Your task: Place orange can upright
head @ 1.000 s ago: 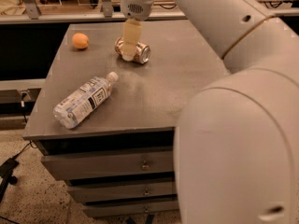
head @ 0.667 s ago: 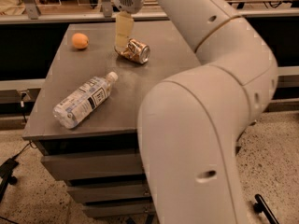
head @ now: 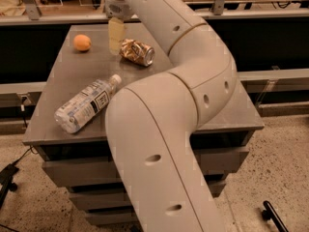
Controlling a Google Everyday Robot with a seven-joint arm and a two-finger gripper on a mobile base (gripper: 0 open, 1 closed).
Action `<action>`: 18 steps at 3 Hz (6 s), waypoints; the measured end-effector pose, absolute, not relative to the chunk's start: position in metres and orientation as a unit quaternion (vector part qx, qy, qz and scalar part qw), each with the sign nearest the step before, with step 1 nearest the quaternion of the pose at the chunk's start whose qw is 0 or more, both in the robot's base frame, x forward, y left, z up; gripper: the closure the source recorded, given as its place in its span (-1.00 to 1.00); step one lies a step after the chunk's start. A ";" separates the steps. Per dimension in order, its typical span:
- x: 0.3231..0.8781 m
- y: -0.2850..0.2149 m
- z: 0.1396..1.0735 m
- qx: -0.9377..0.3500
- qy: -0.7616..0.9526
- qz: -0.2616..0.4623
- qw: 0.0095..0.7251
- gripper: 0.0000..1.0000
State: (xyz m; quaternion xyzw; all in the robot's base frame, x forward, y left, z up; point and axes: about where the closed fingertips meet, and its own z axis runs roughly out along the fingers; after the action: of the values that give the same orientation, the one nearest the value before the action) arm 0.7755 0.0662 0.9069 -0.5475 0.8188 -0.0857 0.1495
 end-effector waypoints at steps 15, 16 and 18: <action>0.746 -0.009 0.999 -0.496 0.578 0.311 0.568 1.00; 0.739 -0.017 0.997 -0.487 0.560 0.335 0.581 1.00; 0.735 -0.006 0.960 -0.490 0.535 0.418 0.547 1.00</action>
Offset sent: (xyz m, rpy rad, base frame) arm 0.0047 0.0085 -0.0720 0.0033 0.1923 -0.1325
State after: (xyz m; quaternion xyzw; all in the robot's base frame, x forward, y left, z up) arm 0.7346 -0.0063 0.9598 -0.4902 0.5350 0.4181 0.5466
